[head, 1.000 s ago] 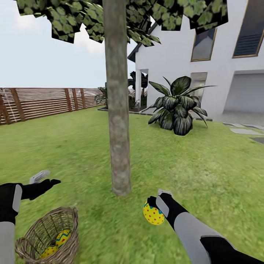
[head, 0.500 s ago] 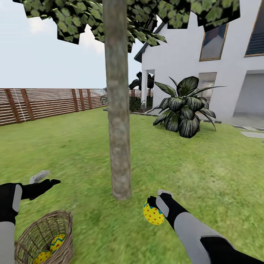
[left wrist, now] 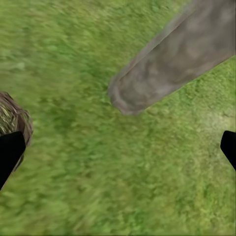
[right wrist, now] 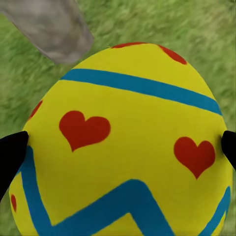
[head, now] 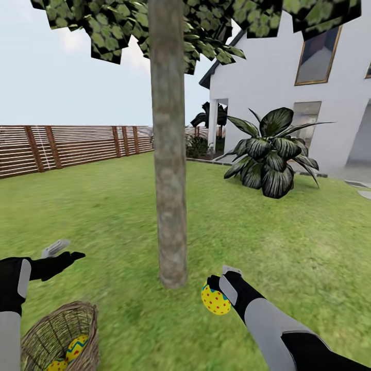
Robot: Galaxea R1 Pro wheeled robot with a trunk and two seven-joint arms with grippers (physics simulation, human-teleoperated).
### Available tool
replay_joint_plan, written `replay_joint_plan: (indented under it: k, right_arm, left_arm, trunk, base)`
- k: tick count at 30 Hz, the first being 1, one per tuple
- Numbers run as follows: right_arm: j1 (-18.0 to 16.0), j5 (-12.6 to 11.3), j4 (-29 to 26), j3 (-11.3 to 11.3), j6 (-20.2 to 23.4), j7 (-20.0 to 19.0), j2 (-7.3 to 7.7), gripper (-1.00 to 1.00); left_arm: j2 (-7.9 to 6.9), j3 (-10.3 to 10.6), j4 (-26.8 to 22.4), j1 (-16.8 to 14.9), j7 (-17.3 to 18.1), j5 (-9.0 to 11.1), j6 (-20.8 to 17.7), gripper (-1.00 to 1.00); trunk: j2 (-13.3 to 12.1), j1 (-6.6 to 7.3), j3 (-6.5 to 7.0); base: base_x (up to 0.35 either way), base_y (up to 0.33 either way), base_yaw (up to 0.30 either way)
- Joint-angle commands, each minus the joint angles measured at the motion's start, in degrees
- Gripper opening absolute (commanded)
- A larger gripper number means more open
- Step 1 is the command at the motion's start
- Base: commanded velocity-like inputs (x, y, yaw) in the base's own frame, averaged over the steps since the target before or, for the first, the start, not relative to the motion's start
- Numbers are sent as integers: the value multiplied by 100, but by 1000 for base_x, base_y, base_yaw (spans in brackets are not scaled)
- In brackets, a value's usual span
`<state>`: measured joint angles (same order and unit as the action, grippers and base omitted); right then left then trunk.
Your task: Take the three Easter eggs out of the wicker basket on the lawn in the garden, then place them on the lawn next to a single tree (choose any tree) so that all three eggs are next to the same tree and none are left in the basket.
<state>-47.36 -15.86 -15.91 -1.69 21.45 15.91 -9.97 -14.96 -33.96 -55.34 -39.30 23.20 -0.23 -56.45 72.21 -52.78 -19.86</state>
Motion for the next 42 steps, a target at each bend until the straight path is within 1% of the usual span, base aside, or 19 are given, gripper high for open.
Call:
replay_joint_plan:
  k: [1,8,20,31,37,42]
  right_arm:
    - [-1,-23,-12,-16,26,26,-3,-100]
    - [-1,-22,-11,-16,18,26,-3,-100]
    - [-1,-22,-10,-16,17,26,-3,-100]
    - [3,-22,-10,-16,17,26,-3,-100]
    - [3,-7,-12,-16,17,26,-3,-100]
    - [7,-5,-9,-16,17,26,-3,-100]
  left_arm:
    - [2,-13,-3,-7,18,-4,-32,100]
    - [2,-13,-3,-8,18,-4,-32,100]
    - [2,-12,-3,-7,18,-4,-32,100]
    - [2,-6,-3,-8,18,-4,-32,100]
    - [2,-10,-3,-7,18,-4,-32,100]
    - [2,-13,-3,-7,20,-4,-32,100]
  trunk:
    - [4,-2,-7]
    - [4,-2,-5]
    - [4,-2,42]
    - [4,-2,46]
    - [4,-2,73]
    - [4,-2,77]
  base:
    - [201,-140,7]
    - [201,-148,23]
    - [201,-189,240]
    - [201,-229,23]
    - [200,-236,199]
    - [161,-181,52]
